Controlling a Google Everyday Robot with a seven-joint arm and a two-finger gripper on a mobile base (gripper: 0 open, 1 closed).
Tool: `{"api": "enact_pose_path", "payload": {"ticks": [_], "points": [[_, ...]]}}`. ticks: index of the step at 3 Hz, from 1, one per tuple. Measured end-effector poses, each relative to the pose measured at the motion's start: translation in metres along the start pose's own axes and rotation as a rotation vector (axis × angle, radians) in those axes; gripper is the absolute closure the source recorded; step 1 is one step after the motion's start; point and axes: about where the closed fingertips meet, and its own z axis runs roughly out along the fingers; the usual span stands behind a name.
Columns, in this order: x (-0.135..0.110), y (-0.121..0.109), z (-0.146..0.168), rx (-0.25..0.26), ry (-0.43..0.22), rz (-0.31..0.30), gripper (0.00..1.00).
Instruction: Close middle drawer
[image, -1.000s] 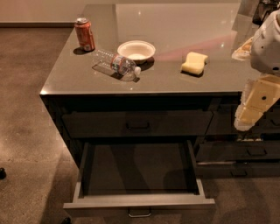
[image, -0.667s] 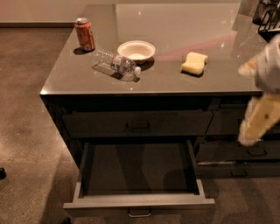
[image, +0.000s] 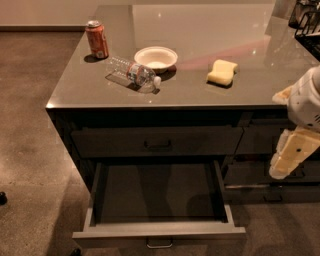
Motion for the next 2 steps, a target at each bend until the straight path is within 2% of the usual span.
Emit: {"api": "enact_pose_path", "payload": {"ticks": [1, 2], "points": [[0.011, -0.001, 0.058, -0.121, -0.033, 0.052, 0.00], [0.031, 0.052, 0.153, -0.276, -0.221, 0.150, 0.00]]}}
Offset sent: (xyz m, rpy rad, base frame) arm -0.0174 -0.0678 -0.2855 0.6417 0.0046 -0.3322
